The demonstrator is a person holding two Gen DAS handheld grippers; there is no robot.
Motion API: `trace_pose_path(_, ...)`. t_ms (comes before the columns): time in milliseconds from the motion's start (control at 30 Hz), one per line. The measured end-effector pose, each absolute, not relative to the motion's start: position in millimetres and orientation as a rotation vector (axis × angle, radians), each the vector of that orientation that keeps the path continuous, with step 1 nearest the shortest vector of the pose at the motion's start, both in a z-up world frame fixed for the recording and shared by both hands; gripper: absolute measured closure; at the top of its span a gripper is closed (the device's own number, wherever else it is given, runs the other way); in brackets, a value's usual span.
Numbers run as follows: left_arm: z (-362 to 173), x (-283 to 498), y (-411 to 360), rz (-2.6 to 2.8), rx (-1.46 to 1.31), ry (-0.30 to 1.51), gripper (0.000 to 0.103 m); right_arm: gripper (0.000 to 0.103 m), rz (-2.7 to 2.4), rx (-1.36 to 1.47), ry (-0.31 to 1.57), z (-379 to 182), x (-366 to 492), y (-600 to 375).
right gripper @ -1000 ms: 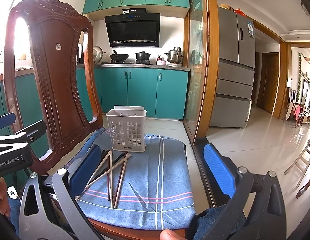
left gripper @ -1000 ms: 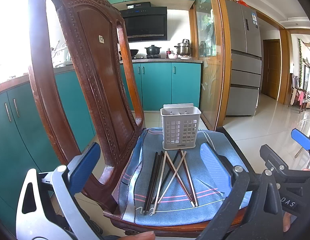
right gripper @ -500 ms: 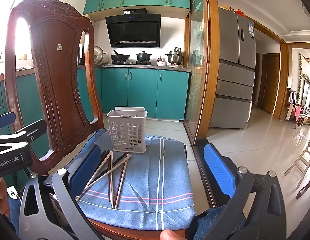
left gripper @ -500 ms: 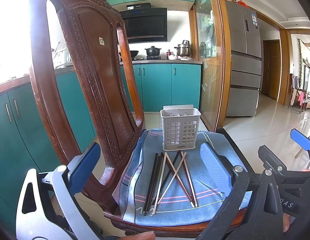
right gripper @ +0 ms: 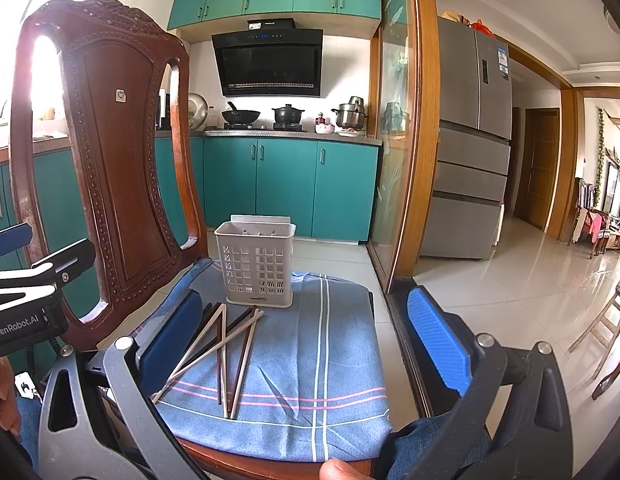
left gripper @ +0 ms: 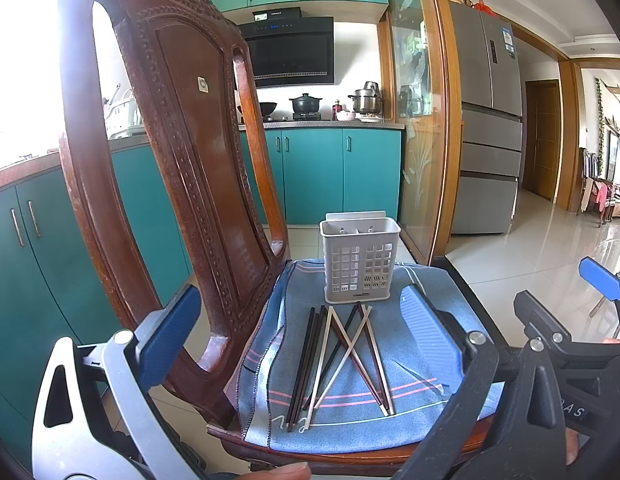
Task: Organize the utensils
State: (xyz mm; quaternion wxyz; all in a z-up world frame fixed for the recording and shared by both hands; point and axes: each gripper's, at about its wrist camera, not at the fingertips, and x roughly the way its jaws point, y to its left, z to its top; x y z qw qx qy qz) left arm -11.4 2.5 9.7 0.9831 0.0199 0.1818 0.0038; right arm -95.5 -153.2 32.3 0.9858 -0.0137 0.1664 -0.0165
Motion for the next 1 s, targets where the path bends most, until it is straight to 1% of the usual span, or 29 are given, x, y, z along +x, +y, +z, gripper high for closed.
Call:
trace_pose_path(233, 6.2, -7.8, 1.2, 0.010, 0.038, 0.374, 0.004, 0.003, -0.027, -0.036, 0.334, 33.6, -92.7, -150.0)
trace_pose_path(400, -9.0, 9.6, -1.0, 0.011, 0.037, 0.430, 0.004, 0.003, -0.041, -0.045, 0.364, 27.0, -82.5, -154.3)
trace_pose_path(533, -35.7, 38.2, 0.8, -0.013, 0.021, 0.529, 0.004, 0.003, -0.061, -0.065, 0.453, 13.1, -59.5, -163.7)
trace_pose_path(800, -91.6, 103.0, 3.4, -0.104, 0.015, 0.719, 0.005, 0.003, -0.004, 0.016, 0.747, -58.5, 12.1, -191.0)
trace_pose_path(833, -98.8, 115.2, 1.4, -0.122, 0.036, 0.744, 0.009, 0.003, 0.017, 0.035, 0.774, -66.1, 20.5, -191.7)
trace_pose_path(867, -103.8, 123.3, -1.0, -0.133, 0.056, 0.758, 0.016, 0.004, 0.032, 0.051, 0.798, -73.1, 28.8, -192.1)
trace_pose_path(900, -109.5, 134.4, -3.4, -0.147, 0.080, 0.779, 0.020, 0.008, 0.042, 0.067, 0.818, -79.8, 38.0, -192.5)
trace_pose_path(933, -116.6, 147.5, -5.6, -0.162, 0.104, 0.803, 0.029, 0.014, 0.056, 0.082, 0.837, -86.2, 49.8, -192.6)
trace_pose_path(967, -123.0, 160.1, -7.3, -0.172, 0.121, 0.826, 0.040, 0.018, 0.065, 0.088, 0.847, -88.4, 57.4, -191.6)
trace_pose_path(1000, -128.1, 170.0, -8.3, -0.176, 0.129, 0.845, 0.045, 0.026, 0.073, 0.092, 0.859, -92.2, 67.7, -190.0)
